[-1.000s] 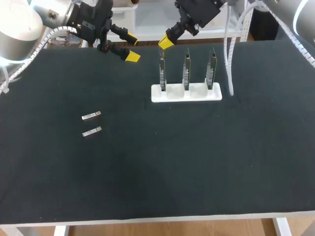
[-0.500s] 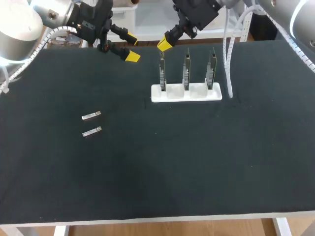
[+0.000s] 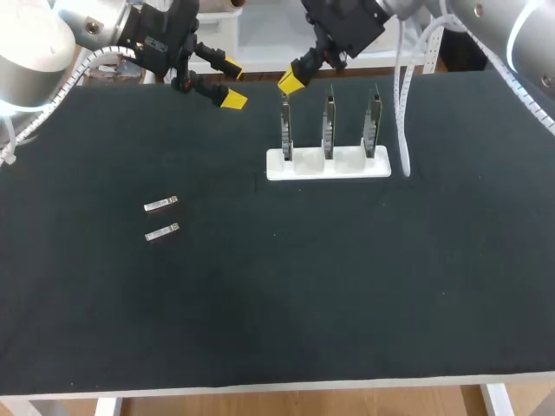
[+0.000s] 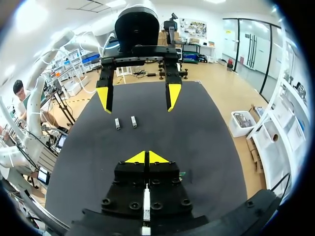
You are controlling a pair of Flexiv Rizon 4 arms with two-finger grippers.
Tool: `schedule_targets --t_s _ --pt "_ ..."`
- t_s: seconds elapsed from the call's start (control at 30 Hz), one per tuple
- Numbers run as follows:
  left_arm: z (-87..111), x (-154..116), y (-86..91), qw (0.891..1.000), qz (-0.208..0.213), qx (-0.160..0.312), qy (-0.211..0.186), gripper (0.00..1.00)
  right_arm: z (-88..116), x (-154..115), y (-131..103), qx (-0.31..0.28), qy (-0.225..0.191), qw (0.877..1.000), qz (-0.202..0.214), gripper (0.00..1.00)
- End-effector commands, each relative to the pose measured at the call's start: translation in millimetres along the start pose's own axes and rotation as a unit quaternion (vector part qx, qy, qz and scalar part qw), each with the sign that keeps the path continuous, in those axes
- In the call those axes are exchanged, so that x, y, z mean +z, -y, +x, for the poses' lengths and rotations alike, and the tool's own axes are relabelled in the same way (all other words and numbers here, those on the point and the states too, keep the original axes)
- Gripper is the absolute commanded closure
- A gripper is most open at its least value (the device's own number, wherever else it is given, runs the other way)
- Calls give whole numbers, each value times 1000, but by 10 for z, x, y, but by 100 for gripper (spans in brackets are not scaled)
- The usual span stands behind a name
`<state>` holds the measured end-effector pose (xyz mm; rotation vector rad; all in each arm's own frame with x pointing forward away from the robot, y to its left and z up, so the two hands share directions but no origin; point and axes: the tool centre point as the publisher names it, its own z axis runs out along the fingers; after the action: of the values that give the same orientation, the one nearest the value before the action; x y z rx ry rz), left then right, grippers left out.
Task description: Pick up the optical module with the left hand, and insert it into the network port with the right hand.
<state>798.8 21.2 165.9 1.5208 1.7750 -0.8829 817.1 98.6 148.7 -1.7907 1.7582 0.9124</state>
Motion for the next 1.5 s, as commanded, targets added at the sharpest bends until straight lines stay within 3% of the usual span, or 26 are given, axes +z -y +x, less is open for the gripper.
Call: schedule_targets --t_s 0.03,1.5 --pt "-3 1 14 1000 -2 -1 -1 0 5 9 101 2 0 963 -271 100" --pt "-3 1 14 1000 -2 -1 -1 0 -23 52 181 3 -1 962 -273 100"
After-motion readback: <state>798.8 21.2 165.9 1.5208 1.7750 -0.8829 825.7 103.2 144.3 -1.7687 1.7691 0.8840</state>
